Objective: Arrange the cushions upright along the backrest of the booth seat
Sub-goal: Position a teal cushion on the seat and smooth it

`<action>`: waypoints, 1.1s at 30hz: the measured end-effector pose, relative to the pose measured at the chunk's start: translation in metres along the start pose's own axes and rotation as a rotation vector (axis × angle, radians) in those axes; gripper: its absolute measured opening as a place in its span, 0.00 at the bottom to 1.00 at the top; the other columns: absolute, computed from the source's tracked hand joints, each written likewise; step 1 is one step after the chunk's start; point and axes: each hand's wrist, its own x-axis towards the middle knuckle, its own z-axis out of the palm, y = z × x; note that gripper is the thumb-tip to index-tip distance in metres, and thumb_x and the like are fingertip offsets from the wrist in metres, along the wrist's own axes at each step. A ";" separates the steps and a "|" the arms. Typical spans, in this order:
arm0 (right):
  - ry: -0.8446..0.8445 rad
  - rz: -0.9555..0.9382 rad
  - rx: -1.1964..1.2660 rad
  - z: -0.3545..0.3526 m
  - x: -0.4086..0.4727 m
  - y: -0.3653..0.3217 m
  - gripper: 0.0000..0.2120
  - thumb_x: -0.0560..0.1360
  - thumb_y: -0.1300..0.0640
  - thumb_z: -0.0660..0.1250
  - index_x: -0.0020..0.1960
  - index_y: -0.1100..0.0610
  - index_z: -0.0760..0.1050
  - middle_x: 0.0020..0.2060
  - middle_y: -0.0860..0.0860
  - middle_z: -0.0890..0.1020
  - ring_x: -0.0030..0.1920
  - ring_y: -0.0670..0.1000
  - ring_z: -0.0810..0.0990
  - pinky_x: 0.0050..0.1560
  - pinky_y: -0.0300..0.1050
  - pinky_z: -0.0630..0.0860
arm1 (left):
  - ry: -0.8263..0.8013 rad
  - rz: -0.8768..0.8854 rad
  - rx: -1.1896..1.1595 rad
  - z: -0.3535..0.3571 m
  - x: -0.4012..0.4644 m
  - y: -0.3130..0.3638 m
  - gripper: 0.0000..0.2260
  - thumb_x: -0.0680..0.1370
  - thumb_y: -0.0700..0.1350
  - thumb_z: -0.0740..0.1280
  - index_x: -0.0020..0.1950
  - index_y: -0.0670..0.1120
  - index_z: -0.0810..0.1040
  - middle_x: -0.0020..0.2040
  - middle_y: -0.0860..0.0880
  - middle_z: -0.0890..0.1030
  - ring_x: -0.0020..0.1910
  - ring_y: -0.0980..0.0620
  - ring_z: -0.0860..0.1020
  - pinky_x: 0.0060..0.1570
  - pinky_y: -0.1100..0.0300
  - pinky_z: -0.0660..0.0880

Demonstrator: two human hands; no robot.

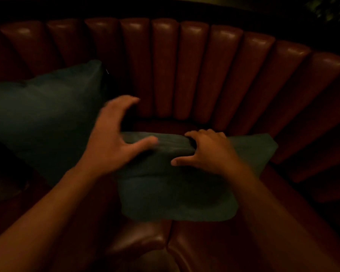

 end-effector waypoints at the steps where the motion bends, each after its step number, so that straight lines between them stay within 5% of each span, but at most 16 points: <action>1: 0.053 -0.015 -0.025 0.006 -0.001 -0.002 0.49 0.61 0.17 0.62 0.73 0.45 0.69 0.63 0.49 0.78 0.62 0.53 0.74 0.61 0.52 0.67 | -0.204 0.055 0.127 0.003 0.010 0.007 0.45 0.66 0.73 0.69 0.77 0.52 0.64 0.74 0.51 0.69 0.74 0.51 0.67 0.75 0.53 0.63; 4: 0.089 -0.035 -0.059 0.014 -0.005 -0.003 0.42 0.63 0.19 0.61 0.66 0.46 0.75 0.57 0.47 0.80 0.58 0.52 0.74 0.57 0.52 0.66 | -0.671 0.068 0.497 0.022 0.027 0.011 0.52 0.61 0.82 0.60 0.79 0.54 0.62 0.77 0.51 0.67 0.77 0.49 0.64 0.73 0.51 0.63; 6: 0.171 -0.080 -0.037 0.022 -0.008 0.002 0.37 0.63 0.18 0.57 0.53 0.47 0.77 0.48 0.47 0.80 0.51 0.52 0.76 0.51 0.51 0.66 | -0.737 0.070 0.565 0.028 0.028 0.005 0.43 0.63 0.81 0.61 0.72 0.59 0.68 0.68 0.54 0.76 0.67 0.50 0.75 0.63 0.51 0.73; 9: 0.484 -0.205 -0.018 0.036 -0.012 0.011 0.31 0.66 0.21 0.56 0.35 0.50 0.73 0.32 0.48 0.78 0.37 0.53 0.76 0.42 0.49 0.65 | -0.583 0.231 0.527 0.025 0.021 0.001 0.26 0.70 0.78 0.58 0.53 0.59 0.75 0.49 0.57 0.81 0.48 0.53 0.80 0.44 0.53 0.77; 12: 0.650 -0.270 -0.022 0.035 -0.011 0.013 0.29 0.70 0.26 0.59 0.32 0.52 0.71 0.27 0.49 0.75 0.32 0.53 0.74 0.38 0.51 0.68 | -0.432 0.373 0.471 0.018 0.017 0.006 0.24 0.74 0.75 0.53 0.44 0.57 0.73 0.38 0.56 0.79 0.38 0.53 0.80 0.35 0.55 0.75; 16: 0.516 -0.240 0.054 0.022 -0.016 0.016 0.30 0.71 0.24 0.56 0.40 0.49 0.79 0.35 0.46 0.81 0.38 0.52 0.78 0.44 0.52 0.70 | -0.426 0.380 0.440 0.014 0.014 -0.002 0.24 0.74 0.76 0.52 0.45 0.59 0.75 0.39 0.58 0.80 0.39 0.55 0.80 0.34 0.58 0.73; 20: 0.459 -0.022 0.064 0.013 -0.021 0.034 0.32 0.75 0.23 0.51 0.52 0.44 0.83 0.46 0.42 0.86 0.49 0.49 0.80 0.54 0.50 0.68 | -0.409 0.162 0.394 -0.001 -0.005 -0.027 0.32 0.70 0.80 0.52 0.62 0.63 0.77 0.54 0.60 0.82 0.53 0.56 0.81 0.49 0.55 0.78; 25: 0.590 0.359 -0.019 0.014 -0.022 0.085 0.26 0.79 0.34 0.56 0.48 0.49 0.85 0.47 0.52 0.87 0.54 0.58 0.82 0.65 0.58 0.69 | -0.298 -0.083 0.484 -0.008 -0.022 -0.048 0.32 0.71 0.78 0.53 0.64 0.60 0.76 0.57 0.56 0.80 0.54 0.51 0.78 0.51 0.51 0.77; 27: 0.635 0.432 0.042 0.020 -0.022 0.095 0.24 0.80 0.37 0.57 0.46 0.51 0.85 0.46 0.54 0.86 0.55 0.58 0.81 0.68 0.61 0.67 | -0.161 -0.202 0.272 -0.008 -0.028 -0.049 0.24 0.74 0.73 0.59 0.58 0.58 0.79 0.55 0.55 0.80 0.52 0.55 0.77 0.52 0.54 0.75; 30: 0.830 0.419 0.204 0.029 -0.022 0.099 0.22 0.80 0.41 0.60 0.42 0.55 0.84 0.44 0.53 0.85 0.51 0.58 0.81 0.59 0.54 0.74 | 0.084 -0.331 0.022 0.001 -0.037 -0.047 0.09 0.78 0.61 0.66 0.50 0.58 0.80 0.51 0.52 0.83 0.50 0.60 0.77 0.53 0.62 0.71; 33: 1.021 0.672 0.618 0.035 -0.016 0.109 0.20 0.76 0.41 0.65 0.55 0.54 0.85 0.61 0.53 0.81 0.63 0.56 0.78 0.66 0.50 0.73 | 0.267 -0.566 -0.238 0.016 -0.044 -0.046 0.13 0.76 0.54 0.72 0.58 0.52 0.79 0.55 0.54 0.82 0.53 0.59 0.79 0.56 0.65 0.73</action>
